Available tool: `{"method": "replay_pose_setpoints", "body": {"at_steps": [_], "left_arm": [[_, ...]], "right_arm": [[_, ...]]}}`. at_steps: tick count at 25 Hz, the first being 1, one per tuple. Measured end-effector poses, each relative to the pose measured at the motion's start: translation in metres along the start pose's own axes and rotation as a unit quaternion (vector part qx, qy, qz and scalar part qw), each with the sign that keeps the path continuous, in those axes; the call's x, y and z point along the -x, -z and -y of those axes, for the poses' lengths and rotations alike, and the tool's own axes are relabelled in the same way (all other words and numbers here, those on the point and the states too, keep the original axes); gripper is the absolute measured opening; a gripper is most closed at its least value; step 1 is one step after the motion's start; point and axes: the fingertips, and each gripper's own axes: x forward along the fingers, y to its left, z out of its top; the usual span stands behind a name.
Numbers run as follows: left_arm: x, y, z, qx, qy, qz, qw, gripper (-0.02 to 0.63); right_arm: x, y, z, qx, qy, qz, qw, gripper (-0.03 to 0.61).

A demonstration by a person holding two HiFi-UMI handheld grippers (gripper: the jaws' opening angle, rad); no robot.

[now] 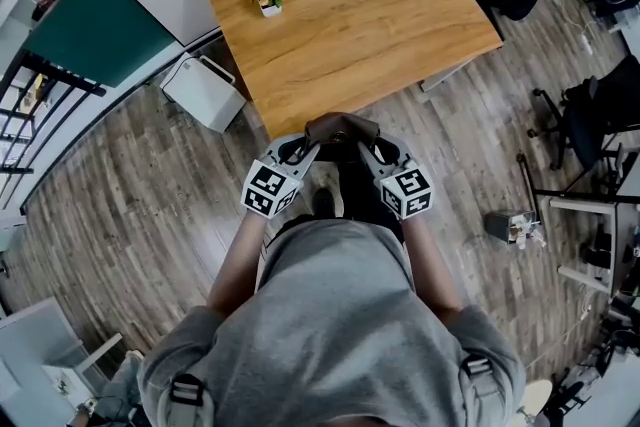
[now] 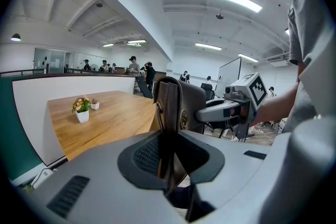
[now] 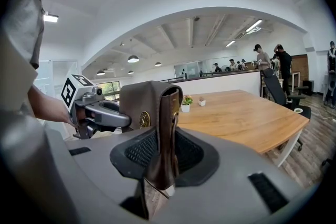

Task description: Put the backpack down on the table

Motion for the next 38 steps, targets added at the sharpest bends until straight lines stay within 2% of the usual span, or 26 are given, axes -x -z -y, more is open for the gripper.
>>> {"method": "replay_pose_setpoints", "body": {"at_steps": [7, 15, 38], "left_arm": [[0.000, -0.002, -0.015, 0.009, -0.016, 0.001, 0.9998, 0.081], [-0.020, -0.009, -0.040, 0.011, -0.023, -0.012, 0.9996, 0.081], [-0.104, -0.075, -0.131, 0.009, -0.048, -0.019, 0.9986, 0.081]], "right_arm": [[-0.019, -0.007, 0.004, 0.014, -0.021, -0.005, 1.000, 0.098], [-0.045, -0.013, 0.026, 0.003, -0.031, -0.009, 0.999, 0.098], [-0.131, -0.075, 0.125, 0.005, -0.052, -0.008, 0.999, 0.098]]}}
